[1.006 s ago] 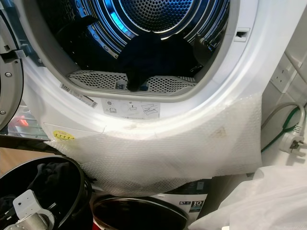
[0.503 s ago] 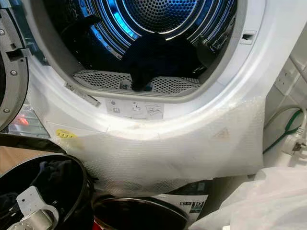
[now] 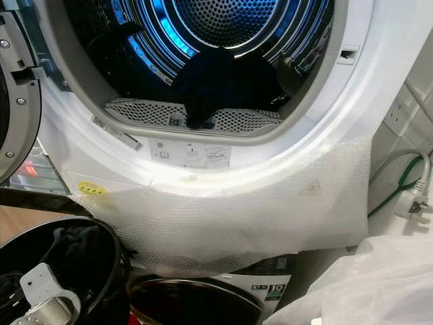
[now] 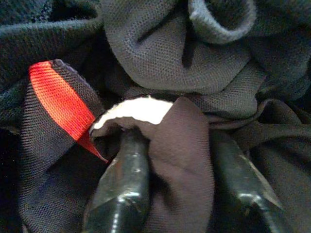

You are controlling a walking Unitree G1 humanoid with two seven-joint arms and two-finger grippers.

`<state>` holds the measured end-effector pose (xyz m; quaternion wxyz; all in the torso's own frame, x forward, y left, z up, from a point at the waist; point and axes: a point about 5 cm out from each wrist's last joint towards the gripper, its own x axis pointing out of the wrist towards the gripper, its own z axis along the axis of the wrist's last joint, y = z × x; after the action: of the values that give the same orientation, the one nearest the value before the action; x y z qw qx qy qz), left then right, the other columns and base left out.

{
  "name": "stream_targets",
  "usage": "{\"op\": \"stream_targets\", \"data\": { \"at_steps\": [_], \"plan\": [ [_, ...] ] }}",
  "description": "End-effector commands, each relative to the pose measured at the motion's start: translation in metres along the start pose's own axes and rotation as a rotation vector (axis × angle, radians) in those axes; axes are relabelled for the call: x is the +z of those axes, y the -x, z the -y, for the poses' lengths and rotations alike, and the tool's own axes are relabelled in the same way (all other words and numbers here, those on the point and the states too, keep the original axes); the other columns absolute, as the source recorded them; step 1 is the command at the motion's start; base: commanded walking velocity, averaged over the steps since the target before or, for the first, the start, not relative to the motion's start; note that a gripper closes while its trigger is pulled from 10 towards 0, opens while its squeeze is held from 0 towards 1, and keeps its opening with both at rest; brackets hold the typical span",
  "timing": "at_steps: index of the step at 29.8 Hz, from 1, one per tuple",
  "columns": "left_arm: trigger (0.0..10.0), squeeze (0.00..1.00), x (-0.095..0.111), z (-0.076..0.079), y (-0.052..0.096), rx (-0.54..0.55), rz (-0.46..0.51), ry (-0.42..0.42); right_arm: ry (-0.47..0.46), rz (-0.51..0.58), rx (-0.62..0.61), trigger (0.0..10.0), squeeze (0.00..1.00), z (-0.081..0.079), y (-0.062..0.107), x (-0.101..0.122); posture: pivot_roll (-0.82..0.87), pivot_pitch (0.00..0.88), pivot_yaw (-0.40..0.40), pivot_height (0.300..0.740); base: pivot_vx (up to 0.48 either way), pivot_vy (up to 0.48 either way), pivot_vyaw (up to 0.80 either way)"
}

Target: Clothes washing

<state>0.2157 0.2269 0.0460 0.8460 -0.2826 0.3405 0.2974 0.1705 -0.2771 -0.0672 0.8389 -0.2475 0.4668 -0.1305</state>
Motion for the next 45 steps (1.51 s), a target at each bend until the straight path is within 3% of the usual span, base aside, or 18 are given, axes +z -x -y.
{"op": "stream_targets", "data": {
  "at_steps": [1, 7, 37, 45],
  "plan": [
    [0.0, 0.0, -0.021, 0.006, 0.002, -0.02, -0.077, 0.004, 0.003, 0.008, -0.005, 10.0, 0.0, 0.002, -0.001, 0.004, 0.15, 0.0, -0.08, 0.74, 0.0, 0.0, 0.0],
    [0.0, 0.0, -0.018, 0.005, 0.004, -0.032, -0.063, -0.019, 0.011, 0.022, 0.022, 10.0, 0.0, -0.006, 0.0, 0.01, 0.18, 0.0, -0.077, 0.74, 0.0, 0.0, 0.0],
    [0.0, 0.0, 0.014, 0.006, 0.018, -0.032, 0.074, 0.028, 0.002, 0.029, 0.108, 10.0, 0.0, -0.042, 0.008, 0.017, 0.21, 0.0, -0.012, 0.74, 0.0, 0.0, 0.0],
    [0.0, 0.0, 0.022, 0.002, 0.036, 0.009, 0.157, 0.033, -0.002, 0.02, 0.117, 10.0, 0.0, -0.045, 0.009, 0.014, 0.21, 0.0, 0.001, 0.74, 0.0, 0.0, 0.0]
  ]
}}
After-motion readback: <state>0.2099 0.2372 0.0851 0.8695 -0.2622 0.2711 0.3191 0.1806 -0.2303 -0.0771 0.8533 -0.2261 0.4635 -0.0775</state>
